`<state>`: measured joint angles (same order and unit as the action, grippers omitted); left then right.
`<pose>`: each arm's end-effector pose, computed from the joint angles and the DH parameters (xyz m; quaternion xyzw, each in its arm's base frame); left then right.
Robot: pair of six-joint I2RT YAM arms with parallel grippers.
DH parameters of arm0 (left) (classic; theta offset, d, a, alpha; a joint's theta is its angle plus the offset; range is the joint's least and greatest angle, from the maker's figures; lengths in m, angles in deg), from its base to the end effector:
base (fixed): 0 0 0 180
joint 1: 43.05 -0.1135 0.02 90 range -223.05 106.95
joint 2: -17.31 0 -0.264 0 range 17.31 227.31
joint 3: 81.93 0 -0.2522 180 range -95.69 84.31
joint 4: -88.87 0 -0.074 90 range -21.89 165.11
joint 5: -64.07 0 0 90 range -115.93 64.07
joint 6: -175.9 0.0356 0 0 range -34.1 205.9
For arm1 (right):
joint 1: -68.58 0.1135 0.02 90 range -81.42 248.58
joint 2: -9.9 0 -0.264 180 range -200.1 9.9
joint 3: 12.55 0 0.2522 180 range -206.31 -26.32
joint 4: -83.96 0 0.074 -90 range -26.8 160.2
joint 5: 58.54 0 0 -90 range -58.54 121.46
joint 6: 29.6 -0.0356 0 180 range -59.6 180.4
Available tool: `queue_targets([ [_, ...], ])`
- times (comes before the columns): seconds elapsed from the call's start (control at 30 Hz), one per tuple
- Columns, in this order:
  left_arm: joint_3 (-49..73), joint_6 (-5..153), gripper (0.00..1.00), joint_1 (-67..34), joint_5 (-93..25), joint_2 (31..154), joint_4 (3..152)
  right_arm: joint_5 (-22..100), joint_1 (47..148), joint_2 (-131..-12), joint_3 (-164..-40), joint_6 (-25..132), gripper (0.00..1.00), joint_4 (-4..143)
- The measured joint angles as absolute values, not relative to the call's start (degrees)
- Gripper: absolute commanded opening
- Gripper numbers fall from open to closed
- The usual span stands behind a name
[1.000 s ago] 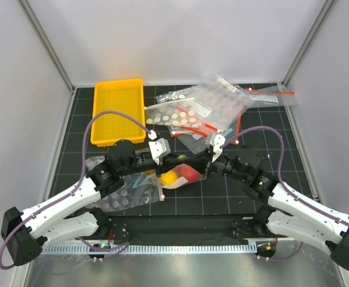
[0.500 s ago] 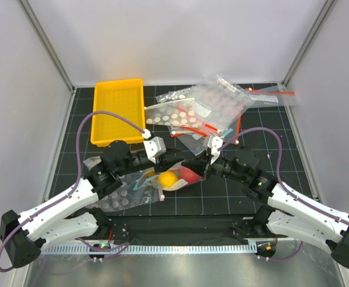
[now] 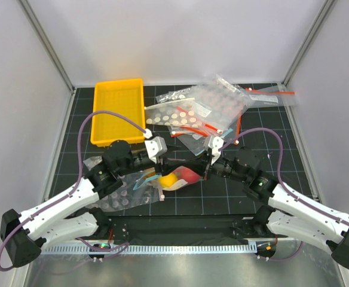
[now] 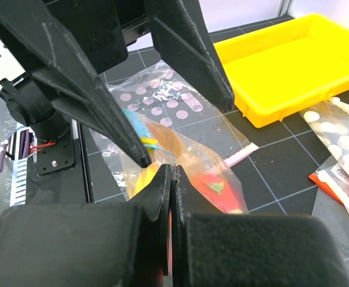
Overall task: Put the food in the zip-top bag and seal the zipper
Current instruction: Zip the zipper food storage bag at the center of the board.
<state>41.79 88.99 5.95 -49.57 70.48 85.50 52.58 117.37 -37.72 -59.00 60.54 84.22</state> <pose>0.1337 -0.1755 0.3380 0.4344 0.5598 -0.4030 0.5792 0.1230 0.1600 0.3017 -0.4072 0.5845 0.4031 0.5746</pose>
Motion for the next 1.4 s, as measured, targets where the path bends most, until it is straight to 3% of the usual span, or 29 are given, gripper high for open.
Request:
queue_targets([
  [0.37,41.79,87.81,0.56,5.95,-49.62,69.04,85.08,52.19,117.37,-37.33,-59.00,60.54,0.01,84.20],
  [0.73,41.81,87.44,0.46,5.95,-50.10,69.43,84.27,52.15,117.37,-37.33,-59.00,60.52,0.01,84.20],
  [0.83,41.81,87.39,0.40,5.95,-50.25,69.67,84.23,52.17,117.37,-37.33,-59.00,60.52,0.01,84.20],
  [1.07,41.81,87.39,0.01,5.95,-50.23,70.35,83.75,52.15,117.37,-36.80,-59.00,60.52,0.01,84.20],
  [1.4,41.79,87.44,0.00,5.95,-50.21,70.87,83.44,50.84,117.37,-36.04,-58.91,60.48,0.01,83.65],
])
